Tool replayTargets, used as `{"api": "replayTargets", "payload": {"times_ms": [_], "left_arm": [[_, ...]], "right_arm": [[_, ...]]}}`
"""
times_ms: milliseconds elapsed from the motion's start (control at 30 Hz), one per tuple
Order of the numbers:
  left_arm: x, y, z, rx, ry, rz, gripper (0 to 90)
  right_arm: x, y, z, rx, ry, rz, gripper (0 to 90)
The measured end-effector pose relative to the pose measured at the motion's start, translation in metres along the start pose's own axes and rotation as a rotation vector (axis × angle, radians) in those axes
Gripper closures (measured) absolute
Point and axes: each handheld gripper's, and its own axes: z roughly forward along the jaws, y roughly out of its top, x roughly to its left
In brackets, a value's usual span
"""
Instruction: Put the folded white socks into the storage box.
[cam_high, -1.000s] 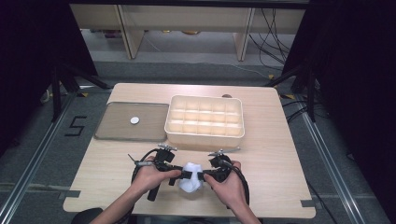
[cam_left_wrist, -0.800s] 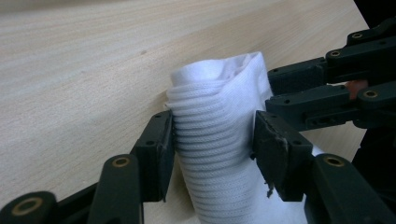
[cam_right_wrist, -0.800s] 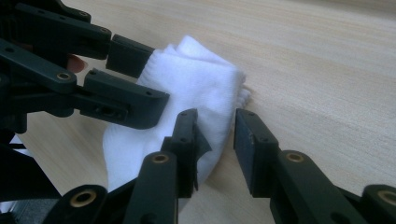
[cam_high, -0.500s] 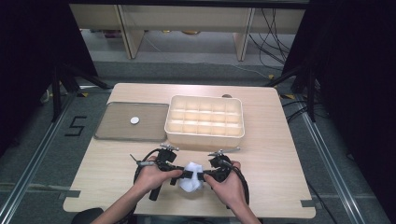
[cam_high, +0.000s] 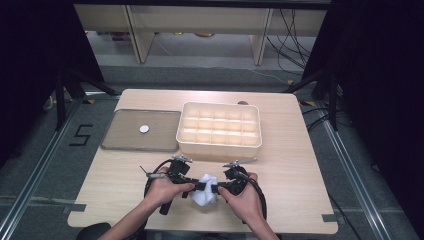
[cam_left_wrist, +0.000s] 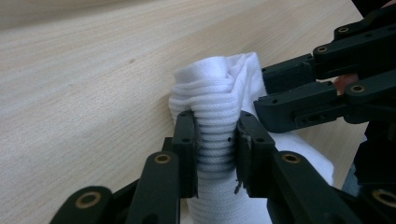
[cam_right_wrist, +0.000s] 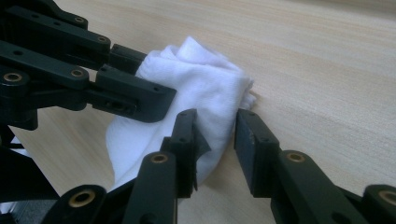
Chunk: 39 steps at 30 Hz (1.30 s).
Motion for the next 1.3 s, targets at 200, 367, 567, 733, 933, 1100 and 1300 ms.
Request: {"api": "replayTargets", "payload": {"times_ms": [200, 367, 567, 733, 933, 1100, 1300], "left_arm": [[-0.001, -0.001, -0.001, -0.012, 0.007, 0.014, 73.7], [-0.001, -0.002, -0.004, -0.041, 0.000, 0.028, 74.5], [-0.002, -0.003, -0.008, -0.059, 0.010, 0.047, 74.7], [-0.002, -0.004, -0.011, -0.067, 0.016, 0.052, 74.7], [-0.003, -0.004, -0.013, -0.087, 0.026, 0.048, 74.8], [-0.003, -0.004, -0.016, -0.090, 0.021, 0.052, 75.0], [-0.003, -0.003, -0.021, -0.109, 0.020, 0.061, 75.4]], "right_arm": [[0.001, 0.001, -0.004, -0.002, 0.007, 0.008, 66.9], [0.004, 0.003, -0.016, -0.042, -0.018, 0.024, 64.7], [0.000, 0.004, -0.029, -0.105, 0.000, 0.058, 63.8], [-0.009, 0.001, -0.033, -0.126, -0.033, 0.035, 63.8], [-0.011, 0.000, -0.035, -0.104, -0.052, 0.073, 63.8], [-0.012, -0.001, -0.035, -0.124, -0.041, 0.044, 63.8], [-0.013, -0.002, -0.035, -0.130, -0.034, 0.048, 63.8]]}}
